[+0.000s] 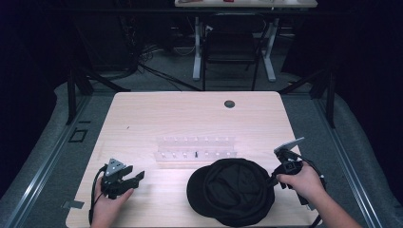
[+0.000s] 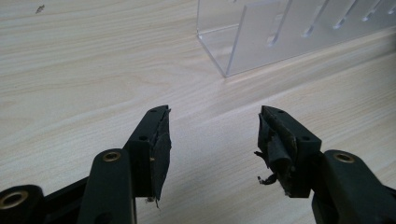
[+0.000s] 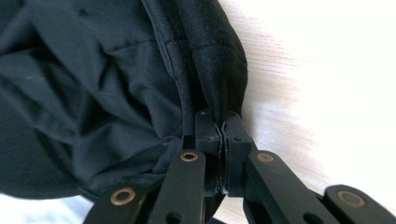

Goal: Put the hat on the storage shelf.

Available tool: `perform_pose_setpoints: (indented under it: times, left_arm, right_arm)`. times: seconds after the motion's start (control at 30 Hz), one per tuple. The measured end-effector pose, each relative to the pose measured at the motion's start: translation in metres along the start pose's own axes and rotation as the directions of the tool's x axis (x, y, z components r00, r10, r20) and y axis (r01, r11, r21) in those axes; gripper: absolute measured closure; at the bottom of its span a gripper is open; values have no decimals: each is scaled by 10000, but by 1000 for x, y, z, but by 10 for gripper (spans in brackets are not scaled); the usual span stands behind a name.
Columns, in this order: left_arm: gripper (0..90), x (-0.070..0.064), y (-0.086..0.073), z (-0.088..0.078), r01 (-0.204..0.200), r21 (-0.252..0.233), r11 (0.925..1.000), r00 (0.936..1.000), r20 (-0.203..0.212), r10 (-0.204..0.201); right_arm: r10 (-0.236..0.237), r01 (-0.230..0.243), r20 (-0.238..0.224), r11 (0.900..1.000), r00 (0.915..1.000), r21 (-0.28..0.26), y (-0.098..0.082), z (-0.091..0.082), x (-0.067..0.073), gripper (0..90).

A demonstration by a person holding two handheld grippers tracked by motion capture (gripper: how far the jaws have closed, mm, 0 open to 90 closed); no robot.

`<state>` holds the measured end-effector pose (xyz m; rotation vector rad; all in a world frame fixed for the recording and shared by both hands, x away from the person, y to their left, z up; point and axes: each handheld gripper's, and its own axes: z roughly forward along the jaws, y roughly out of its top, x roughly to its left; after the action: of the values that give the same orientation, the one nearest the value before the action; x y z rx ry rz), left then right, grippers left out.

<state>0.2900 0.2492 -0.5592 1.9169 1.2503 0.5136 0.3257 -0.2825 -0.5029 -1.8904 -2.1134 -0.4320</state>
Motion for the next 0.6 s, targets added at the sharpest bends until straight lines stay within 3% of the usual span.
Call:
perform_pose_setpoints:
  times: [0.3,0.5,0.6]
  left_arm:
    - [442,0,0,0,23,20,10000,10000,2,-23]
    - [443,0,0,1,-2,43,10000,10000,15,2]
    - [442,0,0,1,6,41,10000,10000,5,-6]
  right_arm:
    - [151,-203,-1236,9990,9922,-408,-7,-27,8,881]
    - [-141,63,-1808,9990,9834,-439,-9,-45,16,882]
    - [-54,-70,-2034,9982,9791,-602,-10,-52,20,882]
